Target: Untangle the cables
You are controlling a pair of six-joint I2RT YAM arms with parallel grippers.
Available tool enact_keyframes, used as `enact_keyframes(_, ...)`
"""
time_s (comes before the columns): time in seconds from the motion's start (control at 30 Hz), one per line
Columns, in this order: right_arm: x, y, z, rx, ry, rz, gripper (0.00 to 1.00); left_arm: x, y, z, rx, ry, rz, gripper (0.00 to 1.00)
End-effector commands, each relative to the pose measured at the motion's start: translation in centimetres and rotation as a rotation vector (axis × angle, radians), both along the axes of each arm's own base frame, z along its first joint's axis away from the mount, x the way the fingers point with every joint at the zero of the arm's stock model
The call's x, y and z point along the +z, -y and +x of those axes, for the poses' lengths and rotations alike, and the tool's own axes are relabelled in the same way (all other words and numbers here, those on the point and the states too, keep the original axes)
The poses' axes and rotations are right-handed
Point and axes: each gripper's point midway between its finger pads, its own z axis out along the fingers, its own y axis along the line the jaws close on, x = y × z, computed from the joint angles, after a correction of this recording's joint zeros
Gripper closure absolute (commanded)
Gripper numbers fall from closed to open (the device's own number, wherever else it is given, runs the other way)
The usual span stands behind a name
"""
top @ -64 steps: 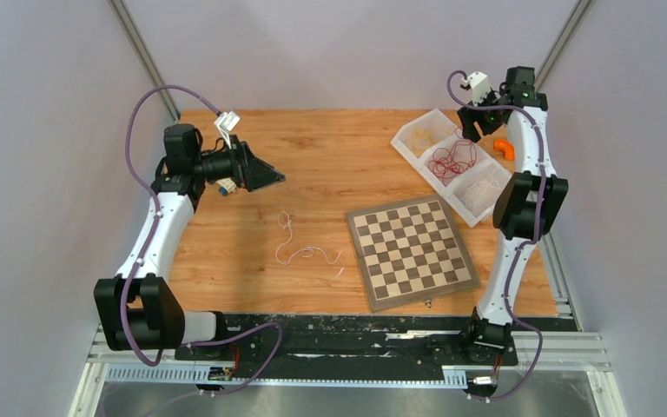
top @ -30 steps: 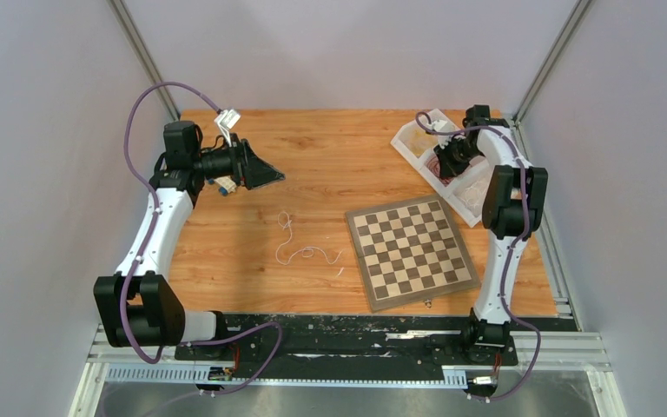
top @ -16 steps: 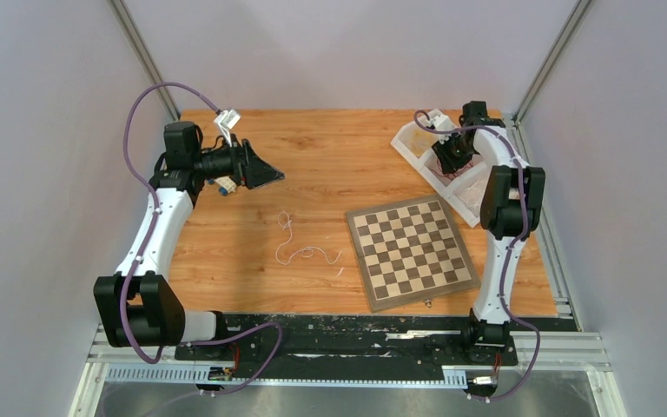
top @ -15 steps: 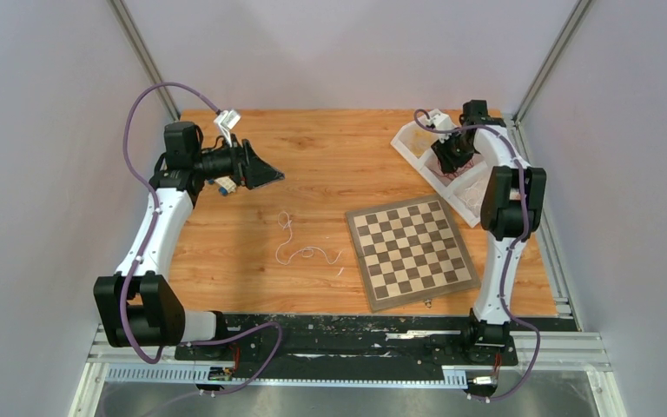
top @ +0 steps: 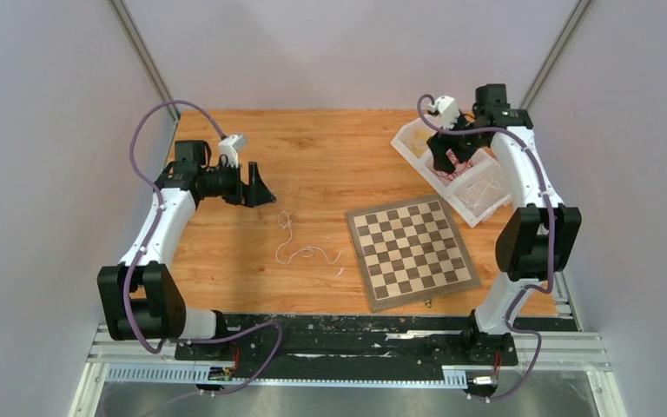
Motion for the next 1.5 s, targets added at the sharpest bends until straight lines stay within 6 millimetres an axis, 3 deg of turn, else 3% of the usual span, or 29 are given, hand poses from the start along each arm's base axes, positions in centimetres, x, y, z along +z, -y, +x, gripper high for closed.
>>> enact_keyframes(0.0, -1.2, -9.8, -6.2, 0.230, -0.151, 0.190, 0.21, -5.4, -1.0, -2.8, 0.007, -0.192, 0.064, 0.04)
enact_keyframes(0.17, -4.0, -18.0, -10.3, 0.388, -0.278, 0.282, 0.22, -9.4, -0.2, -5.3, -0.033, -0.372, 0.017, 0.18)
enact_keyframes(0.27, -5.1, -20.9, -11.7, 0.405, -0.358, 0.349, 0.23, -11.5, 0.2, -5.9, -0.074, -0.425, 0.040, 0.24)
enact_keyframes(0.33, -5.5, -21.7, -12.1, 0.394, -0.409, 0.392, 0.24, -12.6, 0.3, -5.9, -0.083, -0.439, 0.062, 0.26)
enact_keyframes(0.47, -6.1, -21.6, -11.9, 0.370, -0.426, 0.388, 0.24, -14.2, 1.2, -5.2, -0.107, -0.451, 0.063, 0.26)
enact_keyframes(0.53, -5.8, -21.3, -11.7, 0.362, -0.411, 0.382, 0.24, -15.1, 1.8, -5.1, -0.144, -0.457, 0.077, 0.21)
enact_keyframes(0.7, -5.2, -19.5, -10.6, 0.307, -0.381, 0.378, 0.24, -17.3, 4.1, -7.0, -0.298, -0.510, 0.126, 0.15)
enact_keyframes(0.97, -4.4, -17.6, -9.8, 0.269, -0.338, 0.362, 0.24, -18.7, 6.8, -8.7, -0.439, -0.450, 0.265, 0.24)
enact_keyframes(1.07, -4.1, -17.2, -9.5, 0.269, -0.319, 0.357, 0.24, -19.3, 6.3, -9.8, -0.487, -0.431, 0.348, 0.30)
enact_keyframes(1.2, -3.8, -16.9, -9.2, 0.269, -0.305, 0.358, 0.24, -20.3, 5.3, -10.5, -0.486, -0.373, 0.491, 0.27)
enact_keyframes(1.37, -3.8, -16.8, -9.0, 0.266, -0.305, 0.363, 0.24, -21.5, 4.6, -9.4, -0.409, -0.316, 0.651, 0.25)
enact_keyframes(1.47, -3.8, -16.6, -9.0, 0.263, -0.303, 0.362, 0.24, -22.1, 4.8, -9.5, -0.414, -0.301, 0.705, 0.33)
